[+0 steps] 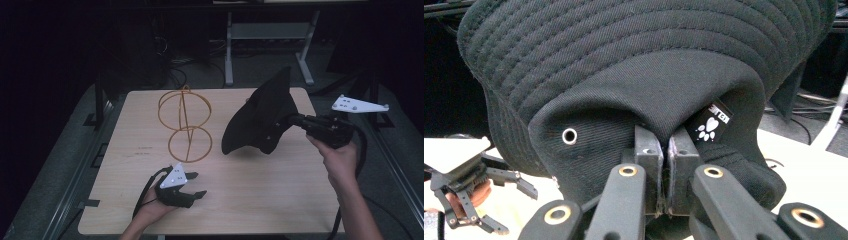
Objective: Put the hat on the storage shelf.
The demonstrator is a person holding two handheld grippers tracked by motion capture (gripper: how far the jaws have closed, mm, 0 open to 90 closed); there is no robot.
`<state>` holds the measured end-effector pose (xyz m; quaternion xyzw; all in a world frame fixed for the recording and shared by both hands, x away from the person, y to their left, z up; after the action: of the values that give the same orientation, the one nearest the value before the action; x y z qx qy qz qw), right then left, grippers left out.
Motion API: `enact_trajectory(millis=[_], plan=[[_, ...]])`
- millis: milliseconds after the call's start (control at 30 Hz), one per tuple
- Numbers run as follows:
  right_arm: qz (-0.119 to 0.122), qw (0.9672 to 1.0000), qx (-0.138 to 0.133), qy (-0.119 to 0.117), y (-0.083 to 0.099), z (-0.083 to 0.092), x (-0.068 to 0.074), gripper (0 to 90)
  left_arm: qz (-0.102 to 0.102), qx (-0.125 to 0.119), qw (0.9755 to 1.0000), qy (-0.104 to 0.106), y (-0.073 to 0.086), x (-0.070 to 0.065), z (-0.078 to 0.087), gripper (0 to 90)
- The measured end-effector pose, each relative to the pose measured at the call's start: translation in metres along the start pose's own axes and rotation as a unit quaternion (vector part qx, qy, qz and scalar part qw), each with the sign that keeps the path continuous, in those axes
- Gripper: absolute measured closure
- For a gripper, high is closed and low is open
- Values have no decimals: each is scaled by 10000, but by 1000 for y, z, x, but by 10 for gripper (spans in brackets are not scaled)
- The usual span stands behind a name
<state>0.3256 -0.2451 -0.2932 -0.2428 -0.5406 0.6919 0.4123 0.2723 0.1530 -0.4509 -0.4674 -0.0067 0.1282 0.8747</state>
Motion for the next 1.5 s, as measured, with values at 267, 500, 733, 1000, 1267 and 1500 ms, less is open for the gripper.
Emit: enact_trajectory(millis=[267,500,733,1000,1267,1500], plan=[[66,9999,0,-98,-12,-10,8,864,25,-37,10000,-19,1,1,-1,347],[191,9996,20,-191,-27,-19,17,863,17,-65,10000,-32,1,1,0,347],[331,9990,16,-294,-49,-32,30,863,0,-33,10000,-27,1,3,-1,346],[466,9979,56,-435,-73,-47,46,863,41,-117,9999,25,2,3,-1,346],[737,9956,258,-526,-102,-70,69,863,82,-132,9999,50,1,4,-1,346],[817,9939,382,-633,-117,-91,84,863,59,-71,9999,57,1,5,1,346]])
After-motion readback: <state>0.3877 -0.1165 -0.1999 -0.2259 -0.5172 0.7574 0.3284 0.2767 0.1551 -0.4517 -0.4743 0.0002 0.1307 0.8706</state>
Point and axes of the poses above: each handheld gripper's, and its own axes: z roughly backward along the jaws, y roughly out of its underside, x roughly to its left, the point moved 2 cm from there along -z, roughly forward along the jaws, and after that the axes turned 15 degrees about y, right-handed, at the moved point
